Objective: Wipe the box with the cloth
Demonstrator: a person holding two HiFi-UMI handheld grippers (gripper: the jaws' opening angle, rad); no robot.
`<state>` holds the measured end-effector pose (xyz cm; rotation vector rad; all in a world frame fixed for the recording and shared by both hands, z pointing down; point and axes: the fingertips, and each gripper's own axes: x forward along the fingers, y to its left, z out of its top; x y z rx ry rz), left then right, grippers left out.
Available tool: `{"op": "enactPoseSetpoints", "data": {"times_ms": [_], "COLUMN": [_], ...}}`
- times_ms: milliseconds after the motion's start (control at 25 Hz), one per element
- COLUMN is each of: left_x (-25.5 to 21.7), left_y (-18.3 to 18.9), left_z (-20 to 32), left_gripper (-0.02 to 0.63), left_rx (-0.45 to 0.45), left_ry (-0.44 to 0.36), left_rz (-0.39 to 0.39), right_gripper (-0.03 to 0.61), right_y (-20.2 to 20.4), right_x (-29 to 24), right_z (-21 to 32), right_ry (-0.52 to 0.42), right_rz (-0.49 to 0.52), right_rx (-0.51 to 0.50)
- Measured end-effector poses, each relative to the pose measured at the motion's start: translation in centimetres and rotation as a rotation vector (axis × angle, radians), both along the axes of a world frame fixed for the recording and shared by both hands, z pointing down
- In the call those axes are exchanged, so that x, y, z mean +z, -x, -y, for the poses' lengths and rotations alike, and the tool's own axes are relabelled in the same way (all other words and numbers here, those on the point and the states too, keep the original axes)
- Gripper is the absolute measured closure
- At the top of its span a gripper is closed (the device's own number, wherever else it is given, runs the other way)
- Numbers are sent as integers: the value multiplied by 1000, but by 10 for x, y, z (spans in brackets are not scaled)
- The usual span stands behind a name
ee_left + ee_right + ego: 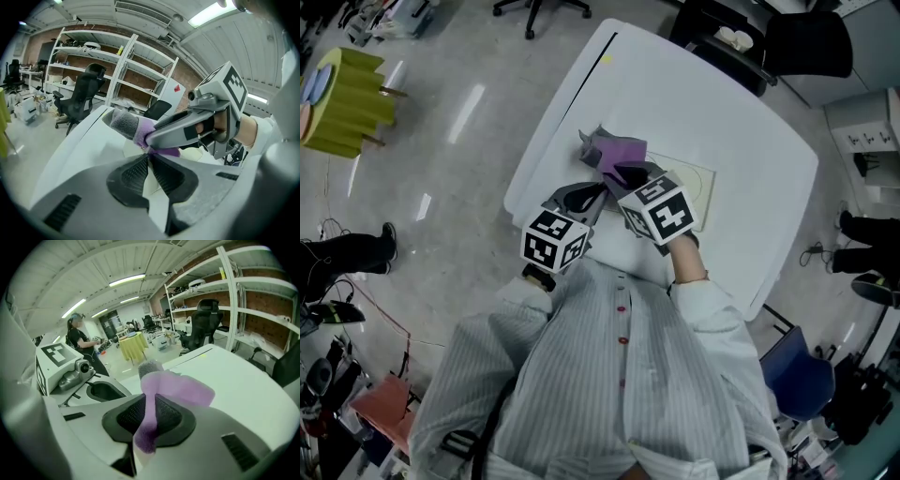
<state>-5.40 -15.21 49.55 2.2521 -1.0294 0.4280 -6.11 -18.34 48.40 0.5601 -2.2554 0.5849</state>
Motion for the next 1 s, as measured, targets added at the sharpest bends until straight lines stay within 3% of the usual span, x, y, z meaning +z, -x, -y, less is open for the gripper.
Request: {"op": "enactPoseSetpoints", "data": {"times_ms": [240,520,1000], "left_x": [1,2,2], "left_y": [3,2,2], "left_z": [1,-3,-3], "left_gripper": [597,597,597], "left_rx": [1,6,15], "left_ry": [-2,-5,-8], "left_rz": [-4,0,7], "right_gripper": [523,525,525], "right_y": [-1,-17,-88], "right_x": [9,14,16], "right_z": [2,-11,-19], "right_ry": [141,114,78], "right_rz": [50,-36,-143], "right_rx": [59,47,123]}}
